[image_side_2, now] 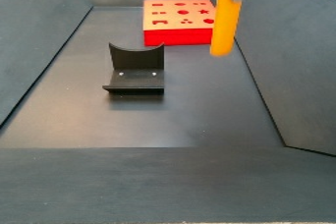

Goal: Pick up the oval object. Move up. Move to above the board. Insert the oval object.
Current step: Move to above the board.

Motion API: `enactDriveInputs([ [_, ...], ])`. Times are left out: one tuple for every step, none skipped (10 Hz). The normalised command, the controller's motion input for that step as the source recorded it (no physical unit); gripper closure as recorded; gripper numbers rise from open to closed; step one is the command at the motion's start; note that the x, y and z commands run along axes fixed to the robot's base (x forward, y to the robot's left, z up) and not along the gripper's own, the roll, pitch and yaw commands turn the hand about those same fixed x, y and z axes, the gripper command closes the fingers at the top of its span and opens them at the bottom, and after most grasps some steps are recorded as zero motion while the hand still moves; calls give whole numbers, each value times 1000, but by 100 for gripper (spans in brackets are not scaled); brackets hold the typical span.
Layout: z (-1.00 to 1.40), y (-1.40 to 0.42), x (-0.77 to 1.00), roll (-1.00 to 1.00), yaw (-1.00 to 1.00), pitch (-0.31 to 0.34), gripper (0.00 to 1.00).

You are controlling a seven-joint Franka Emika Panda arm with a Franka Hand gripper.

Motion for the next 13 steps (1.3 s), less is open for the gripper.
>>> enactDriveInputs([
  [728, -62, 16, 64, 23, 105, 100],
  [569, -38, 12, 64, 22, 103, 100],
  [354, -26, 8, 66, 21, 102, 100],
  [193, -20, 8, 71, 22, 100, 100],
  [134, -1000, 98, -3, 1000, 70, 100],
  [130, -1000, 99, -1, 1000, 69, 100],
  [135, -1000, 93, 0, 1000, 62, 100],
  [135, -1000, 93, -5, 1000, 58, 100],
  [135, -1000, 95, -4, 1000, 56, 100],
  [139, -1000, 94, -4, 1000, 58, 100],
  [143, -1000, 96, 2, 1000, 61, 100],
  [144, -1000, 97, 1, 1000, 66, 100],
  [147, -1000, 99, 9, 1000, 73, 100],
])
